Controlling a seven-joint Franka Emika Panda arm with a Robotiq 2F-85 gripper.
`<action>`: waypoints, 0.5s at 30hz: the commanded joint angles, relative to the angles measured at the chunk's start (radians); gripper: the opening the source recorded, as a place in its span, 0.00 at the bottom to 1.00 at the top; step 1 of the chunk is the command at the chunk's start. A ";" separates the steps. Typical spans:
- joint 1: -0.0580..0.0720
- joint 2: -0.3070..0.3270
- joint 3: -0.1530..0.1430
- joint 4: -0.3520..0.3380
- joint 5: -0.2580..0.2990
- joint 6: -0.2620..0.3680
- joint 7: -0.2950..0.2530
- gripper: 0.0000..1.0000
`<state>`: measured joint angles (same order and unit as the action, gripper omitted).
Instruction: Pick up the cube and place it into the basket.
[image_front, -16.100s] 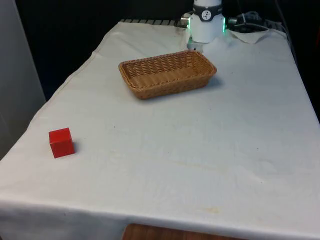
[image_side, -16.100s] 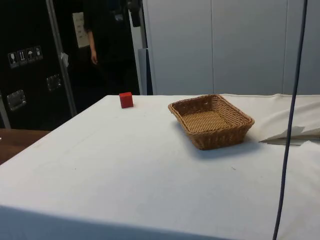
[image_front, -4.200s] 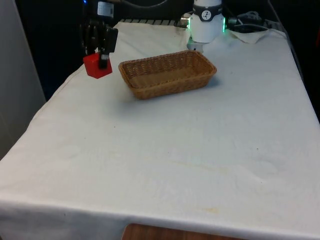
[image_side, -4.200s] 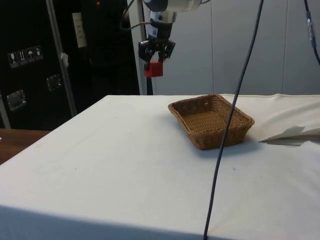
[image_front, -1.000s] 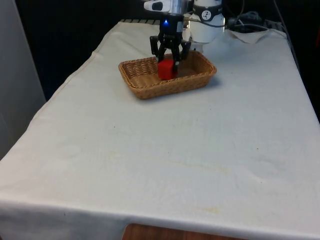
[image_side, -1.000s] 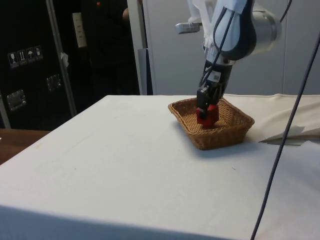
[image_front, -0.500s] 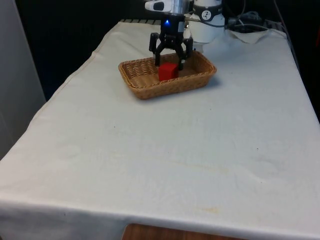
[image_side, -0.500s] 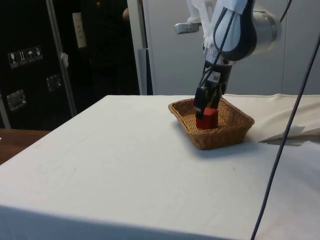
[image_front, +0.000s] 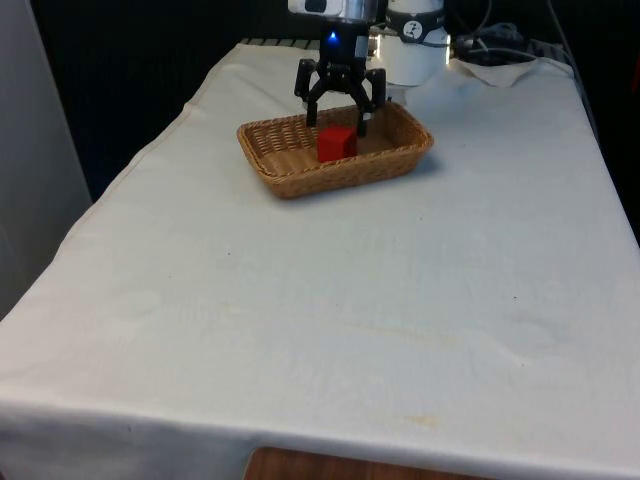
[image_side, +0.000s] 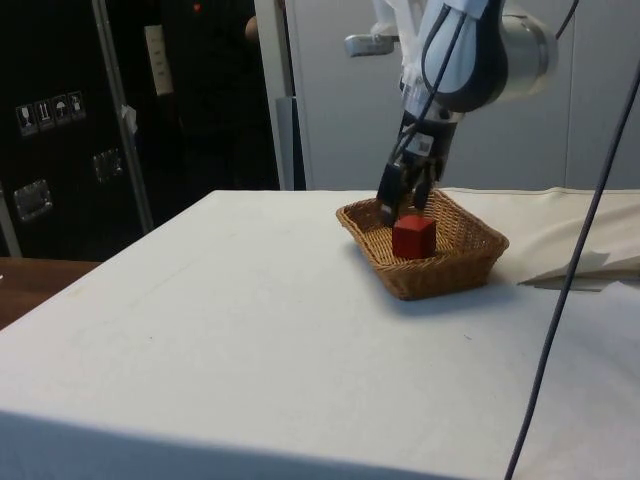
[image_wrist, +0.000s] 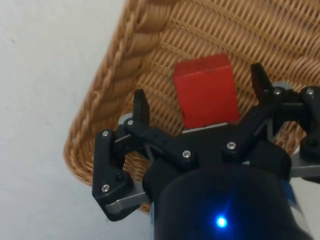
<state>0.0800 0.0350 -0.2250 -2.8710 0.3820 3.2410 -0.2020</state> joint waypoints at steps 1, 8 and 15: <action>-0.003 0.011 -0.007 0.008 -0.001 0.002 -0.002 1.00; -0.006 -0.005 -0.006 0.045 -0.004 -0.021 0.000 1.00; -0.005 -0.009 -0.005 0.108 -0.007 -0.063 0.002 1.00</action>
<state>0.0780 0.0100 -0.2250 -2.7740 0.3820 3.1790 -0.2020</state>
